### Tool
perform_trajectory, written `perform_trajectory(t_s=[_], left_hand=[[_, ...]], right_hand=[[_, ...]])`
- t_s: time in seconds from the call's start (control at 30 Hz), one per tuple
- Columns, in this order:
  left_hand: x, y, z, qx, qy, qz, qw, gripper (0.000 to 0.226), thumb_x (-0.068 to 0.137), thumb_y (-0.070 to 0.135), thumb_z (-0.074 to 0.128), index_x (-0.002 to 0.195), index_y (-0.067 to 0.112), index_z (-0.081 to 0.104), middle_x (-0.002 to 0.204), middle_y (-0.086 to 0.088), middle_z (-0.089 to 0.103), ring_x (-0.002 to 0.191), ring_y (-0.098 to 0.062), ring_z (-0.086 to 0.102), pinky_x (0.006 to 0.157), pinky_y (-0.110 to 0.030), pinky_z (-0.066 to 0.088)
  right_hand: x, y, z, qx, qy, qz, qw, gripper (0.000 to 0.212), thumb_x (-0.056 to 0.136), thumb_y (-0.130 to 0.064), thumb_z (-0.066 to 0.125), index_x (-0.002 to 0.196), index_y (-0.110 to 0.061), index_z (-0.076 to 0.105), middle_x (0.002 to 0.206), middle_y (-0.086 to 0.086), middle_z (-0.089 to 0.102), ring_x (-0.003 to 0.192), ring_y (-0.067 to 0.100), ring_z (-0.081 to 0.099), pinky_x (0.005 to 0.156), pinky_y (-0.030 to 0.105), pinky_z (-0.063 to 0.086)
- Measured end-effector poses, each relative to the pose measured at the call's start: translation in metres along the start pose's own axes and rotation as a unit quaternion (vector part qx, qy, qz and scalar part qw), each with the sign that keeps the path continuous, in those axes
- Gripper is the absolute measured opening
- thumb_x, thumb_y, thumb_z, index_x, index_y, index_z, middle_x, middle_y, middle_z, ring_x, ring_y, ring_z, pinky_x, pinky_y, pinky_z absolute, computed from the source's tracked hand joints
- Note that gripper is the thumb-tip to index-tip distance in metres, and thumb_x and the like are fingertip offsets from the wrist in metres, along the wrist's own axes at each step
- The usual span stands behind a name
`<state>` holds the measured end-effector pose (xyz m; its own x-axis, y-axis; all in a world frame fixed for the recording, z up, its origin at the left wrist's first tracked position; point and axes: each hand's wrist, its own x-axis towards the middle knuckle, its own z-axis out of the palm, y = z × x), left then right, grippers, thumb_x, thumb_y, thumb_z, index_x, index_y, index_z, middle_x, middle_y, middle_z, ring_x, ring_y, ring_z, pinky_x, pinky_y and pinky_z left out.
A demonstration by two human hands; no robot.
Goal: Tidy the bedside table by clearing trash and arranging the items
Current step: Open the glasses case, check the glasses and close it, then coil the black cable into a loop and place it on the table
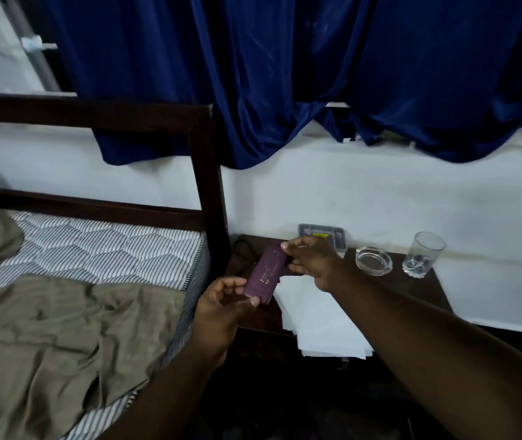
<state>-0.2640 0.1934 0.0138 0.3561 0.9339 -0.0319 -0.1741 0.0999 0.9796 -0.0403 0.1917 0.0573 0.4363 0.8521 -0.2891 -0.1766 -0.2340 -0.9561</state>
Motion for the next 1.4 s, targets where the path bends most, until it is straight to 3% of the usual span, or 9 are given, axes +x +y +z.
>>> perform_trajectory(t_s=[0.07,0.3,0.4,0.53,0.83,0.97,1.07,1.23,1.4], left_hand=[[0.004,-0.011,-0.011,-0.006,0.015,-0.019,1.000,0.043,0.068,-0.006,0.084,0.105,0.006,0.066,0.101,-0.017,0.069,0.089,-0.023,0.065,0.080,-0.033,0.056],[0.018,-0.045,-0.035,0.027,0.062,-0.065,0.996,0.038,0.075,-0.015,0.079,0.104,0.005,0.064,0.095,-0.014,0.069,0.083,-0.019,0.066,0.085,-0.042,0.054],[0.027,-0.058,-0.040,0.059,0.083,-0.085,0.991,0.036,0.074,-0.013,0.080,0.098,0.008,0.064,0.090,-0.013,0.069,0.080,-0.022,0.064,0.081,-0.043,0.055],[0.036,-0.073,-0.047,0.054,0.097,-0.139,0.984,0.036,0.076,-0.018,0.076,0.097,0.007,0.061,0.089,-0.018,0.068,0.075,-0.022,0.061,0.067,-0.032,0.054],[0.047,-0.091,-0.052,0.128,0.108,-0.177,0.970,0.039,0.074,-0.018,0.076,0.090,0.012,0.059,0.078,-0.009,0.067,0.061,-0.019,0.057,0.063,-0.036,0.050],[0.049,-0.096,-0.053,0.160,0.119,-0.179,0.963,0.035,0.073,-0.014,0.078,0.091,0.011,0.061,0.083,-0.014,0.071,0.062,-0.020,0.060,0.063,-0.040,0.055],[0.050,-0.097,-0.052,0.179,0.124,-0.171,0.961,0.035,0.071,-0.012,0.081,0.094,0.008,0.063,0.090,-0.021,0.074,0.071,-0.023,0.065,0.072,-0.053,0.060],[0.049,-0.096,-0.053,0.197,0.129,-0.181,0.955,0.036,0.069,-0.002,0.087,0.098,0.007,0.067,0.092,-0.020,0.076,0.074,-0.027,0.068,0.080,-0.061,0.060],[0.046,-0.080,-0.052,0.346,0.134,-0.117,0.921,0.039,0.067,0.030,0.093,0.095,0.018,0.069,0.087,-0.002,0.074,0.080,-0.024,0.072,0.076,-0.042,0.059]], right_hand=[[0.017,0.011,0.017,-0.022,-0.013,0.013,1.000,0.017,0.091,-0.013,0.075,0.103,-0.004,0.069,0.105,0.018,0.069,0.098,0.028,0.064,0.093,0.044,0.060],[0.060,0.050,0.055,-0.096,-0.023,0.038,0.994,0.017,0.091,-0.011,0.076,0.104,-0.001,0.073,0.089,0.009,0.069,0.078,0.015,0.063,0.071,0.029,0.057],[0.078,0.067,0.064,-0.129,-0.011,0.039,0.991,0.019,0.090,-0.008,0.075,0.104,0.005,0.073,0.079,0.005,0.069,0.070,0.012,0.062,0.072,0.034,0.058],[0.092,0.086,0.074,-0.171,-0.015,0.049,0.984,0.020,0.091,-0.006,0.072,0.107,0.005,0.072,0.096,0.016,0.070,0.085,0.025,0.066,0.090,0.047,0.059],[0.103,0.114,0.078,-0.198,0.007,0.040,0.979,0.016,0.089,-0.013,0.077,0.098,0.000,0.076,0.087,0.016,0.072,0.079,0.029,0.066,0.088,0.050,0.060],[0.104,0.115,0.079,-0.218,0.011,0.034,0.975,0.022,0.088,-0.013,0.078,0.101,0.005,0.074,0.088,0.018,0.072,0.080,0.033,0.069,0.088,0.053,0.060],[0.104,0.113,0.079,-0.224,0.012,0.037,0.974,0.022,0.088,-0.013,0.078,0.101,0.005,0.074,0.093,0.022,0.074,0.089,0.041,0.073,0.089,0.055,0.060],[0.102,0.110,0.077,-0.234,0.005,0.032,0.972,0.019,0.087,-0.014,0.080,0.096,0.002,0.075,0.082,0.013,0.071,0.089,0.040,0.074,0.087,0.055,0.061],[0.106,0.098,0.066,-0.284,0.023,-0.020,0.958,0.014,0.086,-0.014,0.080,0.092,-0.003,0.075,0.080,0.009,0.070,0.089,0.039,0.074,0.087,0.052,0.060]])
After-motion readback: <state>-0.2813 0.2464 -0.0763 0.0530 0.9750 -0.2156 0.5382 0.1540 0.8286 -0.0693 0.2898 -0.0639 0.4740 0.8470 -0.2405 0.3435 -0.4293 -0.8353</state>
